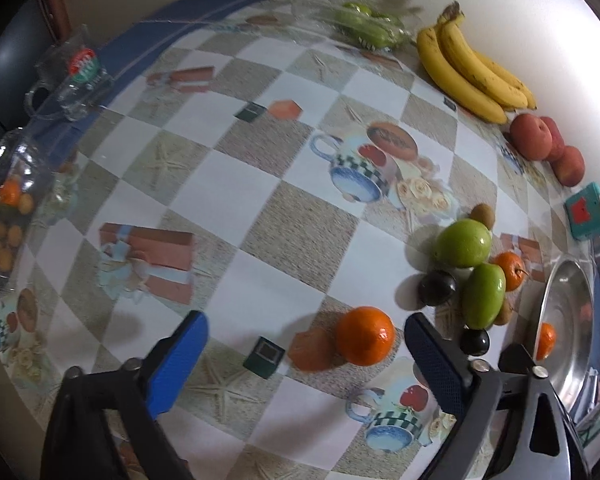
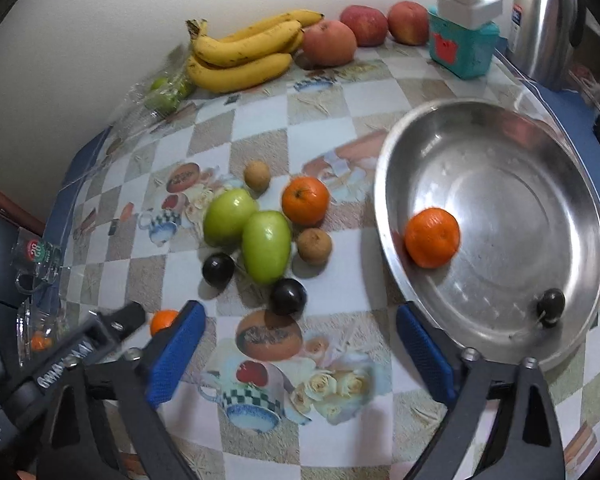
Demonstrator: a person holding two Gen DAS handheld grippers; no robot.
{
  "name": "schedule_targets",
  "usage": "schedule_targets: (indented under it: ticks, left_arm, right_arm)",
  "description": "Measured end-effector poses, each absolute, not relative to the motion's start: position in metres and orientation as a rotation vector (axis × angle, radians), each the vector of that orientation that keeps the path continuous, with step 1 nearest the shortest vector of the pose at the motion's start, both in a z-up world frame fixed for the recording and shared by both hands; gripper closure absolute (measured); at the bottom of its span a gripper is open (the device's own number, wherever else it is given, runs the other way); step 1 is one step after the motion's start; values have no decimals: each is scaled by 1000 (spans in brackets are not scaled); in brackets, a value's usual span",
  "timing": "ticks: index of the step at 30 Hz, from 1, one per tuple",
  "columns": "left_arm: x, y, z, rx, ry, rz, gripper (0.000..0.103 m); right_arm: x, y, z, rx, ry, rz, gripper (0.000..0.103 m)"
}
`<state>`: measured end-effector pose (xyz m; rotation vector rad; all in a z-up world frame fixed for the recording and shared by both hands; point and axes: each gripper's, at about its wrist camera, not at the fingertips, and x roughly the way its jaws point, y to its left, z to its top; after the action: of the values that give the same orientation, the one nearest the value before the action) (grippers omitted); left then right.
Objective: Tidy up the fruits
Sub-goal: 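Grasp a second mandarin with the left tool while the right tool grasps another black plum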
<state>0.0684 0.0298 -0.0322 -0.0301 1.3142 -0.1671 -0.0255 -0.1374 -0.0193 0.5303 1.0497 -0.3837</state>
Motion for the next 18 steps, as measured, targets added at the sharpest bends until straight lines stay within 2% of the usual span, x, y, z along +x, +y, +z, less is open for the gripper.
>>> schedule_targets:
  ticks: [4,9,15,18]
  left_arm:
    - [68,24,-39,-16,1345,-191,20]
    - [68,17,-42,-11,1360,-215,26]
    - [69,11,-43,-13,1368,-235,31]
    - [71,8,-44,-21,1378,-249,35]
  right_arm:
    - [-19,-137,-26,526,1073,-389,30]
    - [-14,-138,-33,522,1087,-384,46]
    - [-9,-140,-47,550,1122,-369,54]
    - [-8,-140,-51,551,1131,-372,54]
